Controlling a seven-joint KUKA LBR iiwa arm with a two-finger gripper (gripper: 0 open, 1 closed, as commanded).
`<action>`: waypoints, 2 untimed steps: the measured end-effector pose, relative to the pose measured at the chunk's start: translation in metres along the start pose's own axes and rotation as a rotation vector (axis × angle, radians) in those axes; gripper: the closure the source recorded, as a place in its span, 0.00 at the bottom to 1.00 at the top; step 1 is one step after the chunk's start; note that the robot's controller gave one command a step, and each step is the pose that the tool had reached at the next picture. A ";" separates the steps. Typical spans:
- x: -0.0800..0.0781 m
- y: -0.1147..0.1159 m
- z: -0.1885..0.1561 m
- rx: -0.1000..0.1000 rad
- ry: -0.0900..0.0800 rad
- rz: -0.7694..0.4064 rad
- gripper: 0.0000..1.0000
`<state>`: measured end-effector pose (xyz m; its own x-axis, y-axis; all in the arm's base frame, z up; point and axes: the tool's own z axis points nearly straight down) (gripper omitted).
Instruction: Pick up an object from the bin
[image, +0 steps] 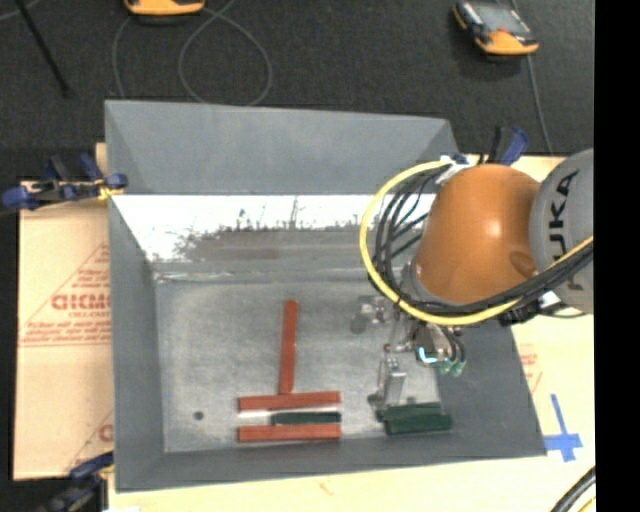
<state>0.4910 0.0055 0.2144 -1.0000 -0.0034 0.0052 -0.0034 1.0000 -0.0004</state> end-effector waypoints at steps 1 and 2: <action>0.009 0.008 0.101 0.002 0.001 -0.037 0.00; 0.005 0.052 0.142 0.003 -0.019 -0.306 0.00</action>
Offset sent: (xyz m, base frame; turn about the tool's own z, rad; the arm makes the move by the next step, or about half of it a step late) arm -0.0086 0.0102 -0.0965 -0.0399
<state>0.4851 0.0575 0.0723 -0.9523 -0.3049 -0.0128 -0.3049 0.9524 -0.0044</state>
